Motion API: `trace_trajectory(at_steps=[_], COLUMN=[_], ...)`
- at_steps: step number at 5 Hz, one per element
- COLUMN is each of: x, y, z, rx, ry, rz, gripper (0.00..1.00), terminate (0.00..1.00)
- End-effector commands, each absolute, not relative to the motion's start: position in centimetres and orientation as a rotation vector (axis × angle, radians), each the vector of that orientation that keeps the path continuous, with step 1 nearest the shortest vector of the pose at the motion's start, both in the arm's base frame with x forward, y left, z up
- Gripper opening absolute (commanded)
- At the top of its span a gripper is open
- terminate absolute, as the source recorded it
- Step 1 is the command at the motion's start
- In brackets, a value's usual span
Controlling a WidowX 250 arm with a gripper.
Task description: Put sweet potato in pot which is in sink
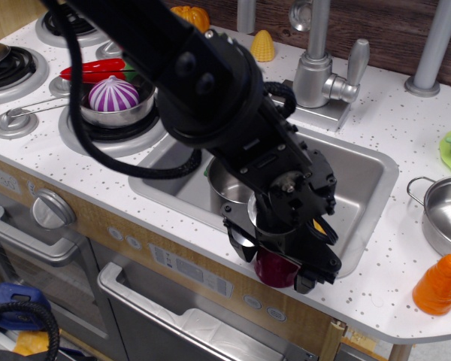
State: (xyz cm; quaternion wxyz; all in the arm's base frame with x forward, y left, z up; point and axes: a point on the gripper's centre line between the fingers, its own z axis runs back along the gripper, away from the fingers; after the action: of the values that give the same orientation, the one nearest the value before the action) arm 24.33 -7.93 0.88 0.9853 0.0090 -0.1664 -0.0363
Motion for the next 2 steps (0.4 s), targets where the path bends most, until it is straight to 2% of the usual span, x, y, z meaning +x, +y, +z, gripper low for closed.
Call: trace_trajectory(at_steps=[1,2], x=[24.97,25.22], y=[-8.07,-7.91], z=[1.51,1.94], rx=[-0.028,-0.025], ry=[-0.366,-0.365], rz=[-0.07,-0.084], gripper=[1.0,0.0], terminate=[0.0,0.0])
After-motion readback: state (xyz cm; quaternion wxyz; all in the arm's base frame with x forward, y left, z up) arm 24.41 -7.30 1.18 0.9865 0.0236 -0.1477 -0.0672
